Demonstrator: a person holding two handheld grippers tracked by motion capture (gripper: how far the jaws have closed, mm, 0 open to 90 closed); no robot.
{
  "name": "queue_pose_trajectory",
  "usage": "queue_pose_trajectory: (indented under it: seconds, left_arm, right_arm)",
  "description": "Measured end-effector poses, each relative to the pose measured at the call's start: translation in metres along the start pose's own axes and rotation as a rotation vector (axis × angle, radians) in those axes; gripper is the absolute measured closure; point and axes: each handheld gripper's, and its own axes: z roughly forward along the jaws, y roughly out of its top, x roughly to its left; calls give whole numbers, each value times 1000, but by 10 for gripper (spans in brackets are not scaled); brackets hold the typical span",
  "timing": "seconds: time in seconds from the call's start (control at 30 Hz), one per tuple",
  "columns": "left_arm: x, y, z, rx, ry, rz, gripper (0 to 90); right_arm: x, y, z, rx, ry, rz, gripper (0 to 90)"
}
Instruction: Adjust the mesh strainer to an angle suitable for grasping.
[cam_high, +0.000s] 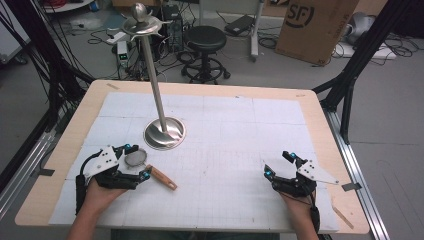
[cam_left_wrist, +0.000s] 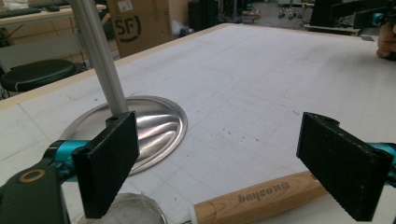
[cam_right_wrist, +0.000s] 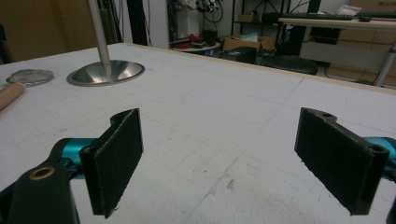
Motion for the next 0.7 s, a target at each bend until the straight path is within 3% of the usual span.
queue_pose_trajectory:
  seconds: [0.3, 0.53, 0.7]
  left_arm:
    - [-1, 16, 9, 96, -59, 59, 137]
    - [-8, 22, 26, 251, -135, 153, 151]
    - [-11, 19, 37, 329, -174, 182, 180]
  right_arm:
    - [0, 0, 0, -1, -1, 0, 141]
    - [0, 0, 0, -1, -1, 0, 141]
    - [0, 0, 0, 3, -1, 1, 142]
